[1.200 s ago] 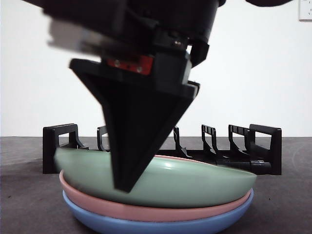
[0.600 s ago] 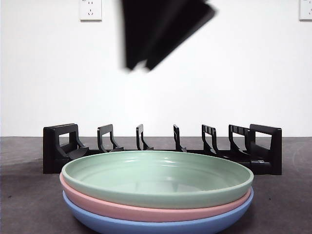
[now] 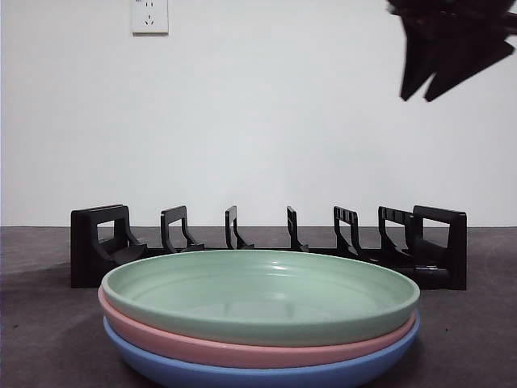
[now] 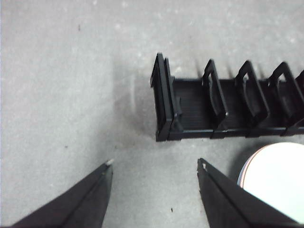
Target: Place the plate
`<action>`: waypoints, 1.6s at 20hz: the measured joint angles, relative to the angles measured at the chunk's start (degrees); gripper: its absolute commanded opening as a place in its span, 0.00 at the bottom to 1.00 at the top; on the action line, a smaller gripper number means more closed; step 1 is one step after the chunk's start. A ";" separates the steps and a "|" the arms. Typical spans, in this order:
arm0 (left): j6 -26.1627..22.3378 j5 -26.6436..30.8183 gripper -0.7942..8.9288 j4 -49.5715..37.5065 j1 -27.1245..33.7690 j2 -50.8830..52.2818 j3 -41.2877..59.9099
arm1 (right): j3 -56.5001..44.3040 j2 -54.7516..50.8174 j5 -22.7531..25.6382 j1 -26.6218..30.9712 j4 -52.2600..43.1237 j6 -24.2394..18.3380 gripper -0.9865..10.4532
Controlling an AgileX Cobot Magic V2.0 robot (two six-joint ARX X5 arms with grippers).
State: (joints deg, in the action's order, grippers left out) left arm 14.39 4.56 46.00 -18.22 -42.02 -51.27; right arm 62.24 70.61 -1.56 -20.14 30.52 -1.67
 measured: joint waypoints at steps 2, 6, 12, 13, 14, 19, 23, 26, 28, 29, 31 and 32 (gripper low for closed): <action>-0.02 0.00 0.19 0.02 0.00 0.04 0.00 | 0.00 0.00 -1.42 1.46 0.70 0.50 0.08; 0.02 -0.02 0.09 -0.46 -0.02 0.04 0.00 | 0.00 0.00 -2.27 1.44 -0.83 0.57 0.10; 0.02 -0.02 0.09 -0.37 -0.02 0.07 0.00 | 0.00 -0.02 -4.55 1.42 -1.09 0.57 0.10; 0.02 -0.02 0.09 -0.37 -0.02 0.07 0.00 | 0.00 -0.02 -4.52 1.42 -1.16 0.57 0.10; 0.00 -0.02 0.09 -0.37 -0.02 0.07 0.00 | 0.00 -0.02 -4.50 1.42 -1.20 0.57 0.10; -6.12 0.11 0.09 -10.03 -0.02 5.81 4.52 | 0.00 -0.02 -4.48 1.42 -1.25 0.57 0.10; -10.03 0.11 0.09 -30.14 7.58 23.28 24.00 | 0.00 -0.02 -4.48 1.42 -1.22 0.57 0.10; -10.38 0.09 0.09 -35.06 15.23 33.35 37.70 | 0.00 -0.02 -4.48 1.42 -1.22 0.57 0.10; -10.73 0.11 0.09 -36.26 17.75 36.33 42.88 | 0.00 -0.02 -4.48 1.42 -1.22 0.57 0.10; -11.04 0.11 0.09 -37.27 18.23 37.48 45.05 | 0.00 -0.02 -4.48 1.42 -1.22 0.57 0.10; -12.04 0.11 0.09 -40.24 18.36 39.47 49.03 | 0.00 -0.02 -4.48 1.44 -1.22 0.57 0.10; -12.26 0.02 0.09 -39.08 18.36 40.52 49.35 | 0.00 -0.02 -4.48 1.42 -1.25 0.57 0.10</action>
State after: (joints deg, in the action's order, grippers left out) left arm 2.13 4.58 6.92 0.14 -1.50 -1.91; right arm 62.24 70.59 -6.04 -18.72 29.28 -1.10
